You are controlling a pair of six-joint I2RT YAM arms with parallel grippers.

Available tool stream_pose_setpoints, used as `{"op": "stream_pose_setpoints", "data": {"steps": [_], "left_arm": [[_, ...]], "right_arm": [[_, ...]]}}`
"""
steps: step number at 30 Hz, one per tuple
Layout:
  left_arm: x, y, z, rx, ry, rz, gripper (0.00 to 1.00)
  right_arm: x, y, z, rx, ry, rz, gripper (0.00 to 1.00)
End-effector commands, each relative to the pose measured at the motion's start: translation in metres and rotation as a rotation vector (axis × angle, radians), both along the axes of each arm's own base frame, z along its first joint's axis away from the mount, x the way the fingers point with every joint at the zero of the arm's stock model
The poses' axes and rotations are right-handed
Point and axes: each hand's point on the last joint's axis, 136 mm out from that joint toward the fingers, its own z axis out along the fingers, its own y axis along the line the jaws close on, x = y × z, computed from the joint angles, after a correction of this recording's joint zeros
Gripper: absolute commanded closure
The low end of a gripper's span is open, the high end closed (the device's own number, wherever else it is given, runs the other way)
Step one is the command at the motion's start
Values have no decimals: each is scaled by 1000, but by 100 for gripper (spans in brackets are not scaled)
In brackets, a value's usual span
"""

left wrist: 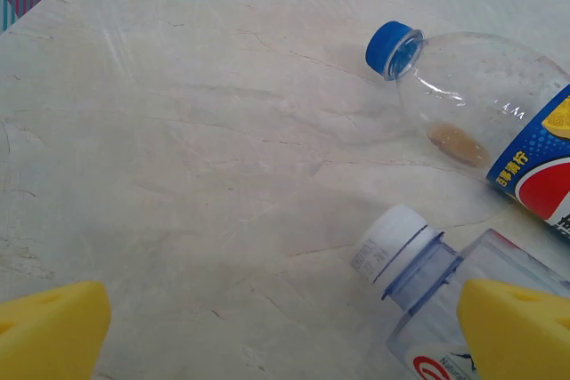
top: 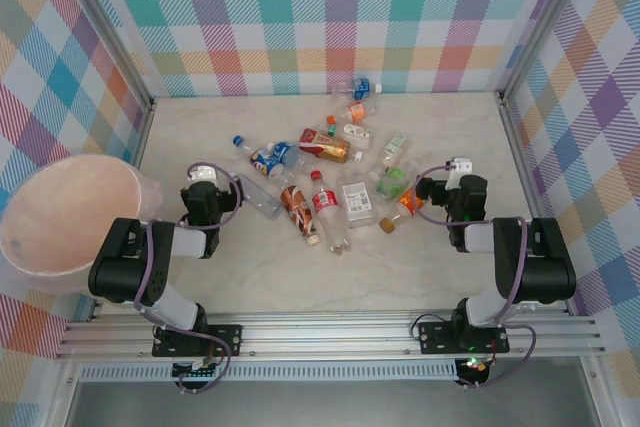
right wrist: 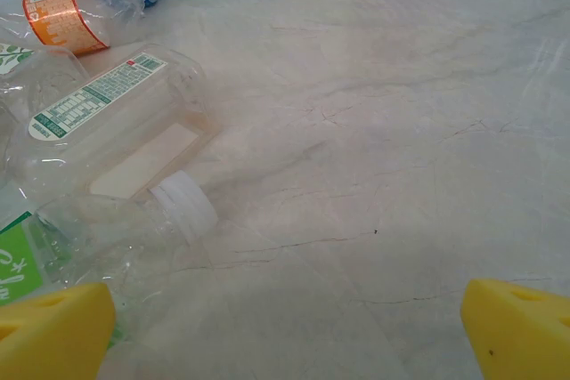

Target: Put the plastic bottles in the bin

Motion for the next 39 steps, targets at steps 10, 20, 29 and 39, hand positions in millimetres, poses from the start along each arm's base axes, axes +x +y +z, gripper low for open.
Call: {"op": "stream_pose_setpoints", "data": {"steps": [10, 20, 29, 39], "left_arm": [[3, 3, 7, -4, -28, 15, 0], [3, 3, 7, -4, -26, 16, 0], [3, 3, 7, -4, -27, 15, 0], [11, -5, 17, 4, 25, -30, 0]], "right_arm": [[1, 1, 6, 8, -24, -1, 0], [1, 2, 6, 7, -21, 0, 0], [1, 1, 6, 7, -22, 0, 0], [-1, -3, 28, 9, -15, -27, 0]]}}
